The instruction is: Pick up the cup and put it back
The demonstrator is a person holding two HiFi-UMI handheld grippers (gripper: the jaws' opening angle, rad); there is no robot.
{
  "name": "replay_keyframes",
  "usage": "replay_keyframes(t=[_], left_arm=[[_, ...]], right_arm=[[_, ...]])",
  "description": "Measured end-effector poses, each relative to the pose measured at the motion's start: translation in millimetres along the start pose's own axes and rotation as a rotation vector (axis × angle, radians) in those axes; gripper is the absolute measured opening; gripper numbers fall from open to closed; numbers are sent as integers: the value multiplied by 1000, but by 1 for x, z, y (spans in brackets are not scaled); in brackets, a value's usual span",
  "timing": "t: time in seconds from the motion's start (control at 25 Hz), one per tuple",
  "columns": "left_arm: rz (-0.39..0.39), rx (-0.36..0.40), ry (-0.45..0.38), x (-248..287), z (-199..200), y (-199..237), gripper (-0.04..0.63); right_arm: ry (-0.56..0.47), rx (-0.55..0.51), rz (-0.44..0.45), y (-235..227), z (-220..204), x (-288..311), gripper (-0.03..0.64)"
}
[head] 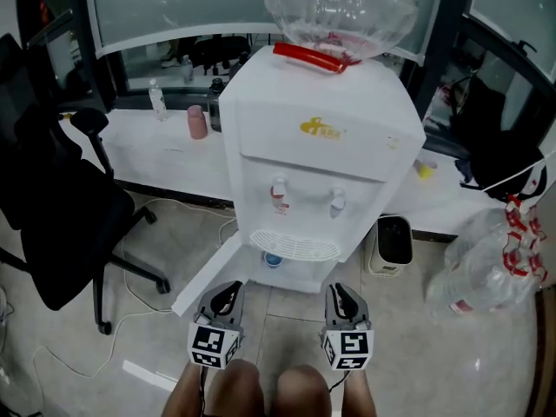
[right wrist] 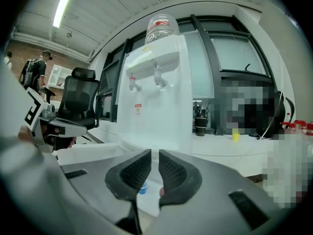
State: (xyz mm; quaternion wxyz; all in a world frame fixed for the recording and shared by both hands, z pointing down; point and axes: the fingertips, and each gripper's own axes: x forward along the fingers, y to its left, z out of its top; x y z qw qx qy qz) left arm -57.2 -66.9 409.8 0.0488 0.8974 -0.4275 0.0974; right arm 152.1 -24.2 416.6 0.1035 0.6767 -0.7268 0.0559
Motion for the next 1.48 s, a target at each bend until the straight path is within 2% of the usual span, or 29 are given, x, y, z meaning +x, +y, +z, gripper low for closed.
replay_keyframes(t=[0.28, 0.68, 1.48], left_arm=[[4, -2, -7, -8, 3, -4, 31], [29, -10, -13, -13, 4, 3, 31], [26, -8, -14, -17, 3, -1, 29]], right_arm=[[-10, 18, -22, 1, -3, -20, 18], [-16, 10, -3, 7, -2, -11, 18], [-32, 15, 16, 15, 0, -11, 17]])
